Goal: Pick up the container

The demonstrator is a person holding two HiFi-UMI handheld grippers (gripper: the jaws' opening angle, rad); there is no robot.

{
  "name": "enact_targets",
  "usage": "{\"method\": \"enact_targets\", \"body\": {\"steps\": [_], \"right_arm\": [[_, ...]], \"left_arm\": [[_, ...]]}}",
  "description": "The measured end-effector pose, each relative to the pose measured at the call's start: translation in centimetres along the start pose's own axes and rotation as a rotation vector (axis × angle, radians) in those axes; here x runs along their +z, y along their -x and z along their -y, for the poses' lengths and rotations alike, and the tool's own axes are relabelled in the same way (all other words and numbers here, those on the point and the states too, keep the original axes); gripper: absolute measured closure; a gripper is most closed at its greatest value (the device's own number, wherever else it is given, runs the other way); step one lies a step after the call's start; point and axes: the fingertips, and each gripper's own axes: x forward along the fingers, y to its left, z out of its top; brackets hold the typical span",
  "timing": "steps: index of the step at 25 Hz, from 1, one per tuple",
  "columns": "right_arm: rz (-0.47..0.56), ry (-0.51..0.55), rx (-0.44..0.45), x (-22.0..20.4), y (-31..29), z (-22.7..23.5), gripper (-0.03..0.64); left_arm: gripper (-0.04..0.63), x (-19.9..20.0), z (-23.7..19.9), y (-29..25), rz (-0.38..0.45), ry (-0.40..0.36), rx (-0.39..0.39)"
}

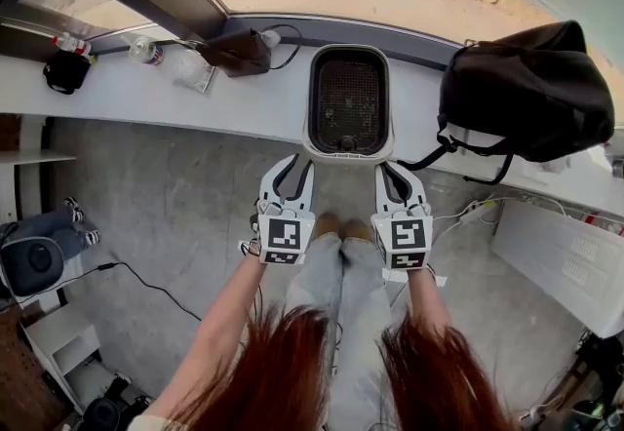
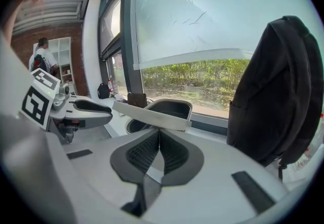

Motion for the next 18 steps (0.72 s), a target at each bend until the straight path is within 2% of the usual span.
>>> {"method": "enact_targets", "body": {"steps": [6,12,18], "right_arm": [[0.012,0.006,-0.005,1.2,-0.1,0.3,0.592],[0.022,0.0,-0.012,2.1,0.0,0.6,0.592],[0.031,-0.003,-0.013,2.9,-0.1,0.8,0.592]], "left_arm": [[0.479,1.3,-0.5,-0.4,0.017,-0.075,0.01],[0.469,3.0,-1.0,-1.0,0.034,-0.104,0.018],[0.462,4.5,-1.0,-1.5,0.055,-0.198,0.016]]}}
